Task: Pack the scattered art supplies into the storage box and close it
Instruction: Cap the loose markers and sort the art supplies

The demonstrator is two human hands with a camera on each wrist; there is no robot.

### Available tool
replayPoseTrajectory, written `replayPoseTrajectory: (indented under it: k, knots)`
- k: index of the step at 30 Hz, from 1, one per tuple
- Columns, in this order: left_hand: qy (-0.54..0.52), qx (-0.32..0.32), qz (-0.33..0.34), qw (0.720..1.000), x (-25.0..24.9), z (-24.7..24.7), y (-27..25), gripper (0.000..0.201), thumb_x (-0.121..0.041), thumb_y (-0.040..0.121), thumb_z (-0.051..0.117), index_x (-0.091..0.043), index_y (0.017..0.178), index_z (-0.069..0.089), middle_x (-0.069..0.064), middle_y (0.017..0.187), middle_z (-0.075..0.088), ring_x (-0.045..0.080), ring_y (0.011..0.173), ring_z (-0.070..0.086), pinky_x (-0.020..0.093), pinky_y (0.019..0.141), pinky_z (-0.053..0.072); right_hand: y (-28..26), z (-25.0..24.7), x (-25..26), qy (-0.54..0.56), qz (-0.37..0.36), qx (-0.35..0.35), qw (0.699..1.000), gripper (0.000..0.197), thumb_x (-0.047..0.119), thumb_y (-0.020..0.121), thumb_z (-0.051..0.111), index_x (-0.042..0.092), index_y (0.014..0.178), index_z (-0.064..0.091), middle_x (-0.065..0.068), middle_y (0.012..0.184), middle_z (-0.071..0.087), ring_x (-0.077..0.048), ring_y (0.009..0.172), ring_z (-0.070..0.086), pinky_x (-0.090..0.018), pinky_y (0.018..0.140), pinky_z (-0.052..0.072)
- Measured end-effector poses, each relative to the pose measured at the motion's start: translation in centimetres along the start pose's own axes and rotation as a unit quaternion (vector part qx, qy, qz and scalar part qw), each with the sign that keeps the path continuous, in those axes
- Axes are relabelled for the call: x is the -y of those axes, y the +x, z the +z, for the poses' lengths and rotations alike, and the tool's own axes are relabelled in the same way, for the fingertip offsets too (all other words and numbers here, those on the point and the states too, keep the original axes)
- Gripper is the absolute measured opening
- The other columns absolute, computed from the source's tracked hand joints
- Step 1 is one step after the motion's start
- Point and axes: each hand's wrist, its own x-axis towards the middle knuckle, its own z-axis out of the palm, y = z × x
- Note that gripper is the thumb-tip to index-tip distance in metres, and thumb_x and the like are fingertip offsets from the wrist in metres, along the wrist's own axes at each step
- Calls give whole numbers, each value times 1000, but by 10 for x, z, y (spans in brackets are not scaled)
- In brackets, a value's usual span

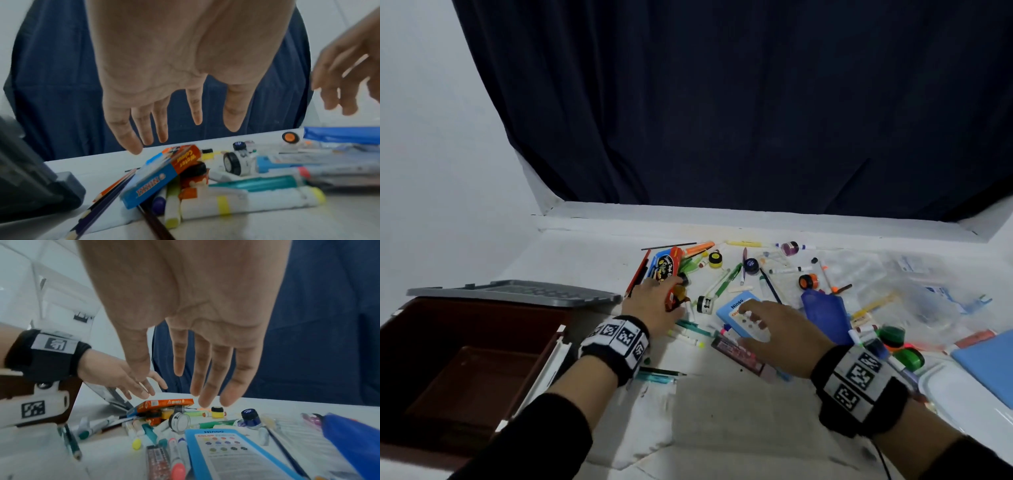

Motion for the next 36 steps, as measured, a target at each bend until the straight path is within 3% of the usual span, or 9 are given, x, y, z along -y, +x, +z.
replayPoseTrajectory:
  k: [3,7,11,15,19,22,24,30,36]
  knots:
    - [49,33,-19,998,0,4,14,56,-51,88,59,-53,138,35,9,143,41,33,129,46,51,106,42,29,4,6,-27,-32,18,999,48,46,92,57,30,135,43,2,132,53,-19,115,54,-36,95,46]
    - [-15,30,-22,999,8,3,18,44,-36,89,63,-46,130,47,4,127,46,26,109,57,41,97,52,63,8,9,-71,-67,63,993,51,40,96,52,26,143,37,-2,136,48,-23,124,47,-38,101,42]
    - [-96,-36,-27,994,15,-4,12,46,-25,90,60,-41,132,53,4,120,54,26,102,62,36,96,53,92,12,11,-93,-95,81,988,50,36,97,51,25,144,35,-3,141,43,-24,130,41,-42,104,40]
    - [-127,-99,-49,986,24,-19,6,38,-13,90,59,-21,128,59,4,100,53,30,96,62,30,89,48,117,24,14,-118,-112,95,982,49,35,99,47,26,146,34,-2,144,40,-26,131,40,-45,104,41]
    - [-115,-116,-54,985,24,-20,-6,31,-15,92,59,-12,122,63,6,113,47,27,99,60,32,98,49,133,35,13,-147,-125,119,974,44,25,101,42,25,145,38,-5,143,41,-29,128,42,-45,102,42]
    - [-75,-118,-24,990,21,-9,-13,34,-27,97,56,-11,126,61,7,137,41,26,121,51,37,106,45,138,40,12,-186,-133,124,966,37,21,101,42,21,137,48,-7,134,48,-31,119,49,-44,95,46]
    - [-23,-103,-11,994,18,-7,-16,36,-30,98,54,-13,128,59,5,143,41,27,128,43,40,108,44,138,41,11,-199,-134,124,963,35,17,99,43,20,134,51,-9,126,52,-32,114,53,-42,90,49]
    - [152,-61,12,986,7,-16,-18,36,-36,95,50,-24,128,58,1,138,45,27,120,46,39,98,46,129,35,4,-163,-138,93,972,31,10,93,49,13,123,53,-9,117,51,-30,107,54,-36,82,47]
    - [220,5,21,975,-6,-16,11,33,-30,95,51,-18,125,61,8,135,47,30,124,45,45,99,44,102,17,-5,-28,-116,18,993,22,21,87,60,21,109,60,0,107,55,-18,98,54,-31,83,46]
